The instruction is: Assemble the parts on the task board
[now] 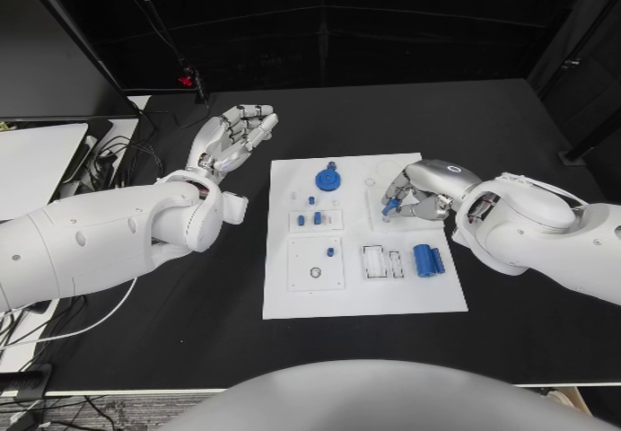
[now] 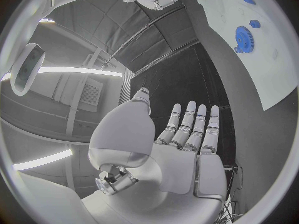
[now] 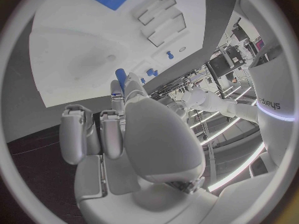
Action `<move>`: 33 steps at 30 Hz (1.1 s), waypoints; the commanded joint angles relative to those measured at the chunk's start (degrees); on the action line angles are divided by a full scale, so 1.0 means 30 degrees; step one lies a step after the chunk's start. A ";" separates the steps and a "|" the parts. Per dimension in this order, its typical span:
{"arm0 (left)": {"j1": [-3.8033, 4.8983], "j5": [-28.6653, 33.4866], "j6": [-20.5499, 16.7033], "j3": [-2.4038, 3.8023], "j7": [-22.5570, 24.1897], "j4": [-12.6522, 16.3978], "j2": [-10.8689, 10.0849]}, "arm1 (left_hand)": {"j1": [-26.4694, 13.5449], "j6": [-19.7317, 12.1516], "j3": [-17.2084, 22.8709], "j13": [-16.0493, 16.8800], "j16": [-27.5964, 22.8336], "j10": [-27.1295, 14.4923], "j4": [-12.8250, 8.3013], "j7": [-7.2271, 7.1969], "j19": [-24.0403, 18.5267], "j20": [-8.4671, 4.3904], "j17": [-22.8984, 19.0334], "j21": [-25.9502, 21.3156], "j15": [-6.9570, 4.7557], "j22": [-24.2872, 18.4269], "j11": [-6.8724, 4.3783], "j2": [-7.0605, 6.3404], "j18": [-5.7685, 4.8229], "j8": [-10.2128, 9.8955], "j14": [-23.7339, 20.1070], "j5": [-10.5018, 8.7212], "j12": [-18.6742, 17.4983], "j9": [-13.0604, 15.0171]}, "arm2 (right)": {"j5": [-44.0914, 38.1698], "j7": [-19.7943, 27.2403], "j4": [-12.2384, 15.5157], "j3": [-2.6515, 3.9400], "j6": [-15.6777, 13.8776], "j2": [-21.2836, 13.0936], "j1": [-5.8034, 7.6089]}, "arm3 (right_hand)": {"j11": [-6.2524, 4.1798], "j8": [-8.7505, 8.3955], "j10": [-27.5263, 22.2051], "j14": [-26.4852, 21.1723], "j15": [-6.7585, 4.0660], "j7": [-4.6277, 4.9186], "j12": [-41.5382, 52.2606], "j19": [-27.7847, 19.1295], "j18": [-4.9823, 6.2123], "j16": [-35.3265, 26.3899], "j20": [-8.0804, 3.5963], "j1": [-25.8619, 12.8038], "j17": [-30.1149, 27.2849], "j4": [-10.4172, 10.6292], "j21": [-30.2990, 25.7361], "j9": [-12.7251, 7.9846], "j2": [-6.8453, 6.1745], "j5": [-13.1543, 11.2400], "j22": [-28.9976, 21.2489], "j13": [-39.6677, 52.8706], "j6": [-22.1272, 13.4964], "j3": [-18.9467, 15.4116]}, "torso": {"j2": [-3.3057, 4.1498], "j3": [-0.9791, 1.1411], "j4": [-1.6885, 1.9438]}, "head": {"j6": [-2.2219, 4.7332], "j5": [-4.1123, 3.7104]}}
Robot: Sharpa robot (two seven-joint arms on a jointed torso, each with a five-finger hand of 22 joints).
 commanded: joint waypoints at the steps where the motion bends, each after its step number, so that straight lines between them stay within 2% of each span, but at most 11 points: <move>1: 0.0026 0.0006 0.0145 0.0019 0.2098 -0.0046 0.0041 | 0.0004 -0.0133 -0.0117 -0.0025 0.0067 -0.0112 -0.0040 0.2795 0.0086 0.0003 -0.0036 0.0129 -0.0018 -0.0033 -0.0012 0.0218 -0.0220 0.0125 -0.0101 0.0129 0.0125 -0.0025 | 0.1247 0.1985 0.0621 0.0042 -0.3265 -0.0351 0.0094 | 0.0034 0.0028 0.0059 0.1481 -0.0057 -0.0032 -0.0110 0.0901 0.0165 0.0098 -0.0144 0.0170 0.2153 0.0031 0.0051 0.0138 -0.0048 0.0066 0.4087 0.0023 0.0204 0.0155 | -0.0006 -0.0005 -0.0001 | 0.0000 0.0046; 5: 0.0020 0.0006 0.0137 0.0019 0.2089 -0.0117 0.0111 | 0.0004 -0.0133 -0.0117 -0.0025 0.0067 -0.0112 -0.0040 0.2795 0.0086 0.0003 -0.0036 0.0129 -0.0018 -0.0033 -0.0012 0.0218 -0.0220 0.0125 -0.0101 0.0129 0.0125 -0.0025 | 0.2332 0.2898 0.0915 0.0055 -0.4021 -0.0360 0.0141 | 0.0044 0.0010 0.0046 0.1487 -0.0048 -0.0022 -0.0151 0.0908 0.0161 0.0116 -0.0140 0.0219 0.2186 0.0044 0.0065 0.0131 -0.0058 0.0069 0.4094 0.0022 0.0209 0.0170 | 0.0017 0.0004 0.0016 | 0.0000 0.0131; 8: 0.0017 0.0006 0.0147 0.0019 0.2087 -0.0152 0.0164 | 0.0004 -0.0133 -0.0117 -0.0025 0.0067 -0.0112 -0.0040 0.2795 0.0086 0.0003 -0.0036 0.0129 -0.0018 -0.0033 -0.0012 0.0218 -0.0220 0.0125 -0.0101 0.0129 0.0125 -0.0025 | 0.2708 0.3295 0.0890 0.0056 -0.3841 0.0037 0.0152 | 0.0060 0.0001 0.0040 0.1493 -0.0039 -0.0012 -0.0183 0.0900 0.0165 0.0135 -0.0135 0.0232 0.2224 0.0084 0.0049 0.0127 -0.0050 0.0067 0.4087 0.0022 0.0227 0.0178 | 0.0025 0.0005 0.0028 | 0.0000 0.0048; 10: 0.0014 0.0006 0.0157 0.0019 0.2088 -0.0166 0.0199 | 0.0021 -0.0142 -0.0130 -0.0037 0.0088 -0.0123 -0.0040 0.2796 0.0081 0.0003 -0.0064 0.0130 -0.0018 -0.0044 -0.0011 0.0238 -0.0221 0.0149 -0.0107 0.0160 0.0152 -0.0037 | 0.2869 0.3607 0.0801 0.0053 -0.3648 0.0469 0.0153 | 0.0071 -0.0007 0.0041 0.1496 -0.0032 -0.0006 -0.0201 0.0901 0.0164 0.0145 -0.0131 0.0216 0.2245 0.0130 0.0049 0.0123 -0.0046 0.0065 0.4088 0.0023 0.0237 0.0172 | 0.0034 0.0011 0.0035 | 0.0000 0.0124; 14: 0.0005 0.0006 0.0162 0.0019 0.2090 -0.0175 0.0220 | 0.0027 -0.0145 -0.0135 -0.0040 0.0095 -0.0126 -0.0040 0.2796 0.0079 0.0003 -0.0072 0.0130 -0.0018 -0.0048 -0.0011 0.0245 -0.0221 0.0157 -0.0108 0.0169 0.0160 -0.0041 | 0.3022 0.4326 0.0485 0.0042 -0.3010 0.1557 0.0141 | 0.0071 -0.0009 0.0041 0.1495 -0.0030 -0.0006 -0.0205 0.0895 0.0167 0.0144 -0.0130 0.0219 0.2241 0.0136 0.0039 0.0123 -0.0046 0.0066 0.4084 0.0023 0.0238 0.0173 | 0.0037 0.0021 -0.0004 | 0.0000 0.0366; 19: -0.0003 0.0006 0.0154 0.0019 0.2107 -0.0166 0.0231 | 0.0027 -0.0145 -0.0135 -0.0040 0.0095 -0.0126 -0.0040 0.2796 0.0079 0.0003 -0.0072 0.0130 -0.0018 -0.0048 -0.0011 0.0245 -0.0221 0.0157 -0.0108 0.0169 0.0160 -0.0041 | 0.2600 0.4751 0.0215 0.0027 -0.2095 0.2678 0.0003 | 0.0075 -0.0035 0.0017 0.1498 -0.0022 -0.0001 -0.0242 0.0885 0.0172 0.0156 -0.0124 0.0278 0.2264 0.0144 0.0019 0.0112 -0.0048 0.0070 0.4076 0.0020 0.0230 0.0191 | 0.0061 0.0042 0.0098 | 0.0000 0.0483; 21: -0.0011 0.0006 0.0146 0.0019 0.2111 -0.0161 0.0228 | 0.0027 -0.0145 -0.0135 -0.0040 0.0095 -0.0126 -0.0040 0.2796 0.0079 0.0003 -0.0072 0.0130 -0.0018 -0.0048 -0.0011 0.0245 -0.0221 0.0157 -0.0108 0.0169 0.0160 -0.0041 | 0.2196 0.4815 0.0111 0.0023 -0.1702 0.3056 -0.0072 | 0.0080 -0.0047 0.0007 0.1501 -0.0018 0.0004 -0.0255 0.0884 0.0172 0.0166 -0.0121 0.0305 0.2282 0.0149 0.0016 0.0107 -0.0047 0.0070 0.4076 0.0020 0.0227 0.0201 | 0.0030 0.0011 0.0014 | 0.0000 0.0690; 26: -0.0031 0.0006 0.0150 0.0019 0.2119 -0.0147 0.0236 | 0.0027 -0.0145 -0.0135 -0.0040 0.0095 -0.0126 -0.0040 0.2796 0.0079 0.0003 -0.0072 0.0130 -0.0018 -0.0048 -0.0011 0.0245 -0.0221 0.0157 -0.0108 0.0169 0.0160 -0.0041 | 0.1212 0.4955 -0.0022 0.0016 -0.0676 0.3561 -0.0430 | 0.0082 -0.0059 0.0002 0.1504 -0.0013 0.0008 -0.0267 0.0885 0.0171 0.0177 -0.0117 0.0349 0.2302 0.0151 0.0020 0.0102 -0.0042 0.0070 0.4078 0.0021 0.0232 0.0218 | 0.0029 0.0000 0.0058 | 0.0000 0.0813; 30: -0.0045 0.0006 0.0149 0.0019 0.2120 -0.0158 0.0224 | 0.0027 -0.0145 -0.0135 -0.0040 0.0095 -0.0126 -0.0040 0.2796 0.0079 0.0003 -0.0072 0.0130 -0.0018 -0.0048 -0.0011 0.0245 -0.0221 0.0157 -0.0108 0.0169 0.0160 -0.0041 | 0.0338 0.4838 -0.0110 0.0009 0.0314 0.3881 -0.0747 | 0.0085 -0.0061 0.0001 0.1505 -0.0012 0.0010 -0.0269 0.0885 0.0171 0.0179 -0.0116 0.0351 0.2306 0.0155 0.0021 0.0101 -0.0040 0.0070 0.4078 0.0021 0.0232 0.0220 | 0.0016 -0.0005 -0.0023 | 0.0000 0.1010; 33: -0.0058 0.0006 0.0158 0.0019 0.2121 -0.0166 0.0222 | 0.0029 -0.0147 -0.0137 -0.0042 0.0098 -0.0129 -0.0040 0.2796 0.0080 0.0003 -0.0077 0.0131 -0.0018 -0.0048 -0.0011 0.0248 -0.0221 0.0161 -0.0110 0.0174 0.0164 -0.0043 | -0.0369 0.4688 -0.0089 0.0005 0.1090 0.4068 -0.0987 | 0.0087 -0.0063 -0.0001 0.1503 -0.0011 0.0012 -0.0272 0.0876 0.0175 0.0176 -0.0116 0.0353 0.2300 0.0158 0.0003 0.0100 -0.0040 0.0070 0.4071 0.0021 0.0231 0.0221 | 0.0012 -0.0004 -0.0013 | 0.0000 0.1067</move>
